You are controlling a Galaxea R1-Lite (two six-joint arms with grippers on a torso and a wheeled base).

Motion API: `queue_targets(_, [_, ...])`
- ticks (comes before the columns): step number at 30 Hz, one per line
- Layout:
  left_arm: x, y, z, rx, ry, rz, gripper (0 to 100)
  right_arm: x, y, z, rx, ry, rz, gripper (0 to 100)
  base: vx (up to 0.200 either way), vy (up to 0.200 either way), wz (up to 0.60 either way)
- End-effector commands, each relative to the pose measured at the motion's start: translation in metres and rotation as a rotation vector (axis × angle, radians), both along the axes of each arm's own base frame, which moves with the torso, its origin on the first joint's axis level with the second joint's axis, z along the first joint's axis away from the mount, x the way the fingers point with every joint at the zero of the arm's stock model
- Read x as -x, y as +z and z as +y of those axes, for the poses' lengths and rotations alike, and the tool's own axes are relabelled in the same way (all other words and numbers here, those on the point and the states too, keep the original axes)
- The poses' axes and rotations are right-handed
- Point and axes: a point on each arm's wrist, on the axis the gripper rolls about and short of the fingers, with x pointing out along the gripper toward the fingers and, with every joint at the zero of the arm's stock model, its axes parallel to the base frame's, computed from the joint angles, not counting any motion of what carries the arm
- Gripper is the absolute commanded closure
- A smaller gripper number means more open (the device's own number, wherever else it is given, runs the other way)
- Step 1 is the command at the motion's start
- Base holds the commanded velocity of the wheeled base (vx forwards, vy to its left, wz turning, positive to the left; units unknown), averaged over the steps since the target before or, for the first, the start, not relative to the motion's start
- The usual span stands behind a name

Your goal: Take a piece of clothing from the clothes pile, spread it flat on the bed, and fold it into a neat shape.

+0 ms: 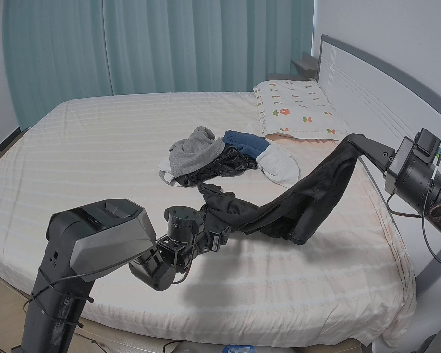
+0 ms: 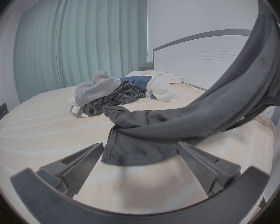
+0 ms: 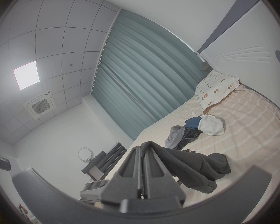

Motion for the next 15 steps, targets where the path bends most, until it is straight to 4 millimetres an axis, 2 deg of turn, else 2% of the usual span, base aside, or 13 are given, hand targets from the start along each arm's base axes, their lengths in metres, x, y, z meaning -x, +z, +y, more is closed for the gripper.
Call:
queue_targets(1, [-0.023, -0.027, -0.009, -0.002, 0.048, -0.030, 0, 0.001, 0.000, 0.006, -0.001, 0.026, 0.000, 100, 0.000, 0.000, 0.00])
queue_targets(5, [-0.030, -0.039, -0.011, -0.002, 0.057, -0.034, 0, 0.000, 0.000, 0.006, -0.002, 0.027, 0.001, 100, 0.000, 0.000, 0.00])
queue_targets(8, [-0.030, -0.040, -0.012, -0.001, 0.056, -0.034, 0, 0.000, 0.001, 0.006, -0.004, 0.025, -0.001, 100, 0.000, 0.000, 0.00])
queue_targets(9, [-0.031, -0.038, -0.011, 0.005, 0.059, -0.038, 100, 0.000, 0.000, 0.006, -0.005, 0.026, 0.002, 100, 0.000, 0.000, 0.00])
queue_targets(15, [-0.034, -0.029, -0.004, 0.039, 0.086, -0.045, 100, -0.001, -0.001, 0.004, -0.009, 0.019, 0.008, 100, 0.000, 0.000, 0.00])
